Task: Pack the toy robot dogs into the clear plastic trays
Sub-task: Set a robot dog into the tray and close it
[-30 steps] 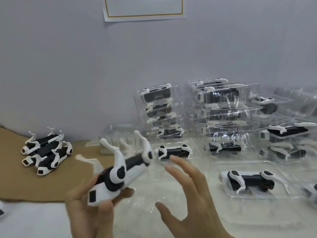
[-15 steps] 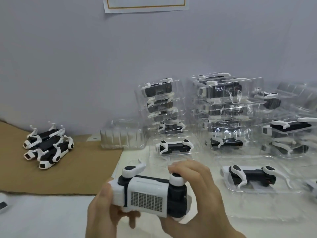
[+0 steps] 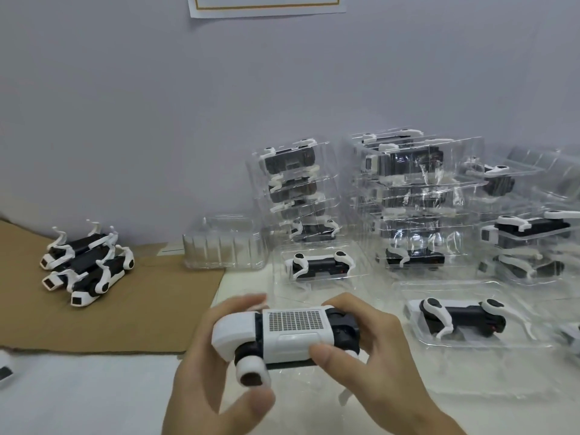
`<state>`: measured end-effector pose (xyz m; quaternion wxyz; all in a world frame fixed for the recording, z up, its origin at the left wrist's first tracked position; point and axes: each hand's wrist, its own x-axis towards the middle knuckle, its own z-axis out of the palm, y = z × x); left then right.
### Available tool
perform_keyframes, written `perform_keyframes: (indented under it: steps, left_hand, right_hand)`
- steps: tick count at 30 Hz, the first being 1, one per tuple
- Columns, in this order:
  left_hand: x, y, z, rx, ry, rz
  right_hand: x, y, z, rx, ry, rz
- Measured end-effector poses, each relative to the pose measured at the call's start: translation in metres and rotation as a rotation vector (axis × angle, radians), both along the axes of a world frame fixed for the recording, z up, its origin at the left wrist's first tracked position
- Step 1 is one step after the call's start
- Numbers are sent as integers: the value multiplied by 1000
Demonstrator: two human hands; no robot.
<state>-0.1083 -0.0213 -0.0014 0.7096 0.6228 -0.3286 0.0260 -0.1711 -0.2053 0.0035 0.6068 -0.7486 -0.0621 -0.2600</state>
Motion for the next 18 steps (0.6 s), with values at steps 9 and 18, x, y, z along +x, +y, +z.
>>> perform_keyframes:
  steps: [9,18]
  left_hand:
    - [-7,-1,-8,-105,-51,201]
    - [6,10,-13,141,-412,373]
  right_hand:
    - [-1,4,-2,31,62,152]
    - [1,4,-5,-47,-46,42]
